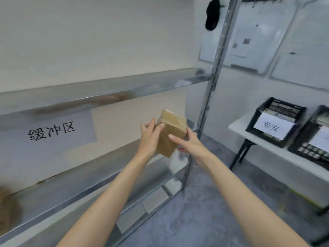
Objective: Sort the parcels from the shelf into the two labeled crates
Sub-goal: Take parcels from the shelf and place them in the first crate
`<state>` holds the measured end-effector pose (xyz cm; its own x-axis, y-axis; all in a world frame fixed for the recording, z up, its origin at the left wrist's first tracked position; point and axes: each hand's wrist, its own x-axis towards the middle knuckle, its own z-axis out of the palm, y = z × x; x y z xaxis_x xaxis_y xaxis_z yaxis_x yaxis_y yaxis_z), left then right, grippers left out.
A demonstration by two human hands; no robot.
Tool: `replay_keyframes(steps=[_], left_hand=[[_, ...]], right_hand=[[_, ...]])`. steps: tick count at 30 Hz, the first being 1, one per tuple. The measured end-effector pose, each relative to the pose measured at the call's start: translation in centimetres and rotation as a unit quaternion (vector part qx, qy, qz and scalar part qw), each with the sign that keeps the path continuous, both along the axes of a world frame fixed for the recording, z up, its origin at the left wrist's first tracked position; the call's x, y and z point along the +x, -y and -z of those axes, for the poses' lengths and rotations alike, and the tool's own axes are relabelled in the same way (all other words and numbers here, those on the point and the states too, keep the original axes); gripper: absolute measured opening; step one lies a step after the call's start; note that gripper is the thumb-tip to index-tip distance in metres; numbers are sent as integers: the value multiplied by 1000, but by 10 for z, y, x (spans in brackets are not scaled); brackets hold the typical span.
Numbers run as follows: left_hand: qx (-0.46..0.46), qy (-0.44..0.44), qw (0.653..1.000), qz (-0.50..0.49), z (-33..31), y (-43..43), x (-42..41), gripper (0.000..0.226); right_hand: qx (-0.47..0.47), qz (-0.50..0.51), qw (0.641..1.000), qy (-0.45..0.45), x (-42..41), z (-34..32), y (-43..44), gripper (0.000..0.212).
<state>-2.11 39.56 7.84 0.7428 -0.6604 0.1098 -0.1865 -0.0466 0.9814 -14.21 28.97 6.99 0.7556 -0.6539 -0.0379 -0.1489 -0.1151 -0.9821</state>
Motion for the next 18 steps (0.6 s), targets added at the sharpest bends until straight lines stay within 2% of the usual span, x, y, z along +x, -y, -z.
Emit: replay_keyframes(steps=[3, 7, 12, 15, 18], left_hand=[[-28, 18, 998, 54, -14, 57, -56, 54], [-48, 45, 988, 137, -28, 119, -125, 48], [-70, 29, 970, 232, -40, 182, -202, 52], [-82, 17, 948, 306, -45, 216, -242, 56], [-104, -1, 928, 357, -44, 252, -274, 46]], right_hand=[[-12, 66, 997, 28, -67, -15, 39, 96], [-28, 145, 988, 50, -146, -32, 79, 92], [-57, 245, 965, 74, -231, -47, 120, 65], [-78, 293, 948, 96, -272, -53, 137, 69], [-105, 335, 929, 118, -305, -54, 164, 66]])
